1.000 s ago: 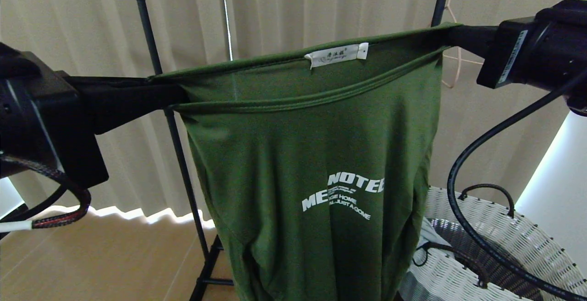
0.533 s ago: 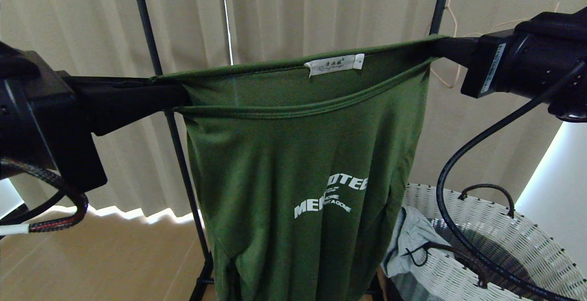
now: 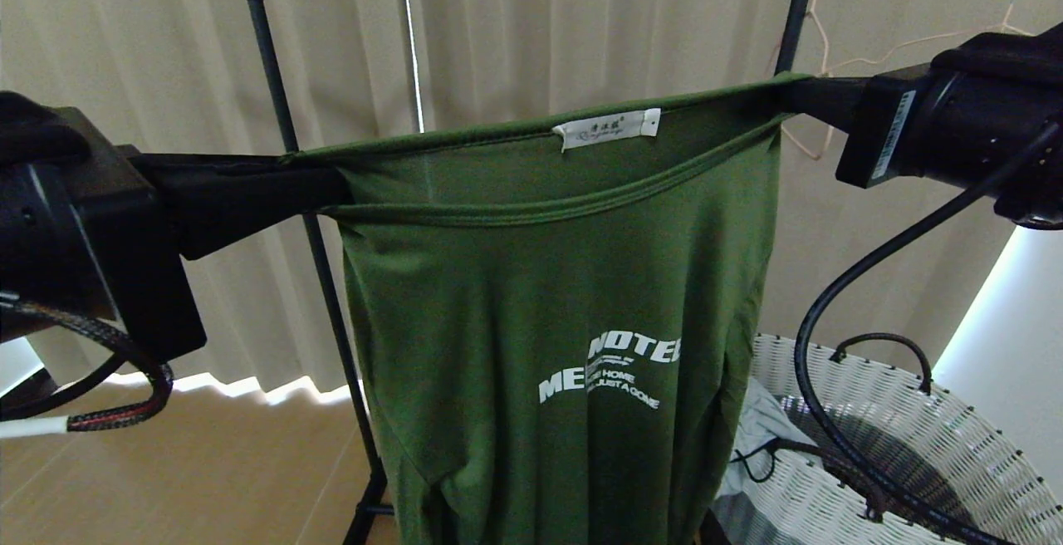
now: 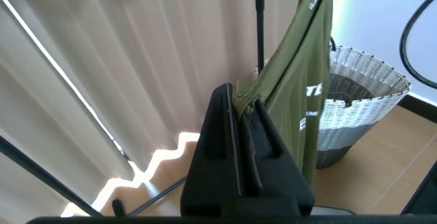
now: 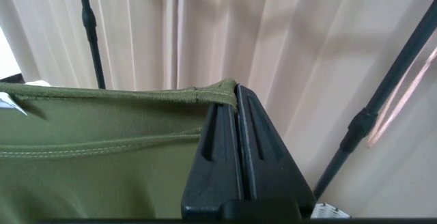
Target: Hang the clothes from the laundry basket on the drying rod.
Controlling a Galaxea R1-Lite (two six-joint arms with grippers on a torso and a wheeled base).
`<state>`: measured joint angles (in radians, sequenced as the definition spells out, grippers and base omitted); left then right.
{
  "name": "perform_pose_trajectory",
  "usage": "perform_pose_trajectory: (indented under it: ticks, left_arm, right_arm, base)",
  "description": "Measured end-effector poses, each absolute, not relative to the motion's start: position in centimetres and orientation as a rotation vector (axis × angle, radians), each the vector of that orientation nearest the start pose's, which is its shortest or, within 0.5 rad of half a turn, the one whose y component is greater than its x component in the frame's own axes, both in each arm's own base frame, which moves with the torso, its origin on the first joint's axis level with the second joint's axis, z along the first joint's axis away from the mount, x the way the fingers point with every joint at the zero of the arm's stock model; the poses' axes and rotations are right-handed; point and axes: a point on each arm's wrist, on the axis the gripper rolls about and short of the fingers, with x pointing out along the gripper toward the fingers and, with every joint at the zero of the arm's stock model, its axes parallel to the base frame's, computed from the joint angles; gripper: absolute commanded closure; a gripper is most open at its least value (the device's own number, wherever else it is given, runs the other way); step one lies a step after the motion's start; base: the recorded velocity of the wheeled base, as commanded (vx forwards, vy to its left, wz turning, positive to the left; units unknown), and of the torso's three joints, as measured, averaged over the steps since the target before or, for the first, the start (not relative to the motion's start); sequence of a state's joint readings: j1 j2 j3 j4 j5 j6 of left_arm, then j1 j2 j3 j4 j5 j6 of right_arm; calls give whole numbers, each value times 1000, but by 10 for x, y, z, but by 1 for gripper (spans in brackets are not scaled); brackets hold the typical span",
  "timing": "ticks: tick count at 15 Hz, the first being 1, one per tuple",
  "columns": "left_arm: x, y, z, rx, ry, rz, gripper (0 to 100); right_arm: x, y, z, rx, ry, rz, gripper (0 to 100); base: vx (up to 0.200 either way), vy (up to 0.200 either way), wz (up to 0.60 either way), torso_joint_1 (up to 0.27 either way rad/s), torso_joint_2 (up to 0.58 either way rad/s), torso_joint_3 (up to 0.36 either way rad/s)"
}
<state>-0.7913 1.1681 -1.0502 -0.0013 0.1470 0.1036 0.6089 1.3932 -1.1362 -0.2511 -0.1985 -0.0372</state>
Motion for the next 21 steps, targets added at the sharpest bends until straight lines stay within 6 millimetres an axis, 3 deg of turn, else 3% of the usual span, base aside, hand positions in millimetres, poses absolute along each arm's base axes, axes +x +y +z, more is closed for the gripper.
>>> perform_pose_trajectory:
  ticks: [4,7,10,21]
  left_arm:
    - [127,-121,328,140,45,-637,100]
    - [148,-135,339,125,16,-612,100]
    - [166,-147,338,131,29,-593,100]
    - [173,-152,328,175,54,-589,100]
  right_arm:
    - [178,118,328,-76,4,407,100]
    - [157,103,332,-81,12,408,100]
    - [144,94,324,-85,19,410,100]
    - [137,91,321,-79,8,414,100]
  base:
    - [0,0,0,0,0,0]
    - [0,0,0,0,0,0]
    - [0,0,0,0,0,0]
    - [0,0,0,0,0,0]
